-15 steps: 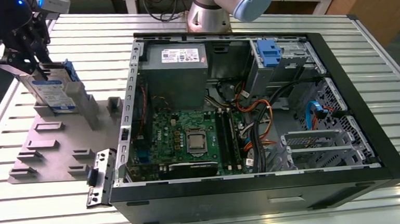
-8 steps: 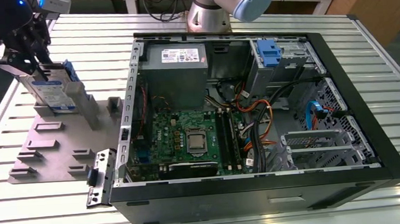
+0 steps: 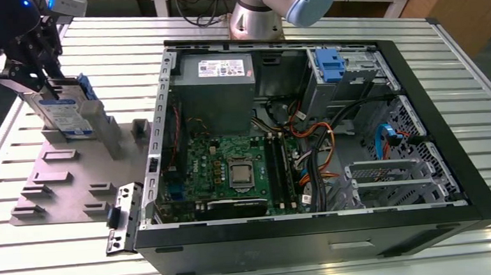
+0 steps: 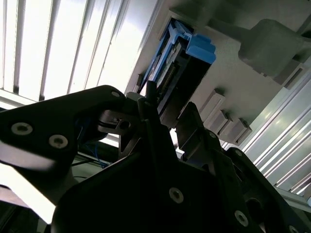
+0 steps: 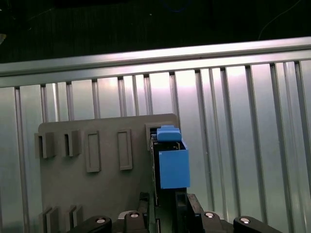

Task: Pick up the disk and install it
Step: 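Pick up the disk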

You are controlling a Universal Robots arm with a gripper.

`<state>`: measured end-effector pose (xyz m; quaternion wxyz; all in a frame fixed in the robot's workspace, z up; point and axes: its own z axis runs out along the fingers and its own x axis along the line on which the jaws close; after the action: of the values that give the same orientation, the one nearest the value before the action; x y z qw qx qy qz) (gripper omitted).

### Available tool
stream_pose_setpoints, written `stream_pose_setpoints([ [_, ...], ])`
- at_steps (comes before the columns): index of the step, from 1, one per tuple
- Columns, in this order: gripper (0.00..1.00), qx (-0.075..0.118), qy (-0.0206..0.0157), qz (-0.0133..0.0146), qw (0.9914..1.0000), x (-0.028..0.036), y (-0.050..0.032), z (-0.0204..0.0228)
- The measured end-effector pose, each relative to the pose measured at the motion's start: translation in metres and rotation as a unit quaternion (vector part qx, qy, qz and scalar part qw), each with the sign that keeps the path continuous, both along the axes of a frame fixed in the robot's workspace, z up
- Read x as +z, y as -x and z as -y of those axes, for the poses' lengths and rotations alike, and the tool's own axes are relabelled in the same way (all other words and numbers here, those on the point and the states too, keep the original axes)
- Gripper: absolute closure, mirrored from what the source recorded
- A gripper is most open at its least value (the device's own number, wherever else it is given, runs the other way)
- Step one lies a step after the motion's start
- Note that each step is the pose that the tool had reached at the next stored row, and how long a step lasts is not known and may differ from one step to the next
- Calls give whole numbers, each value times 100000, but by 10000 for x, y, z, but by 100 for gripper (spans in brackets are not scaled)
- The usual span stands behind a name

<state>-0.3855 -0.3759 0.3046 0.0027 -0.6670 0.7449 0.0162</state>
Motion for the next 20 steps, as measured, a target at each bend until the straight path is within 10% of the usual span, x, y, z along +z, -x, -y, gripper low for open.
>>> stream_pose_setpoints([
  [16,65,93,69,-2,100000,0,0,0],
  [20,65,2873,66,4,99959,-1,0,0],
])
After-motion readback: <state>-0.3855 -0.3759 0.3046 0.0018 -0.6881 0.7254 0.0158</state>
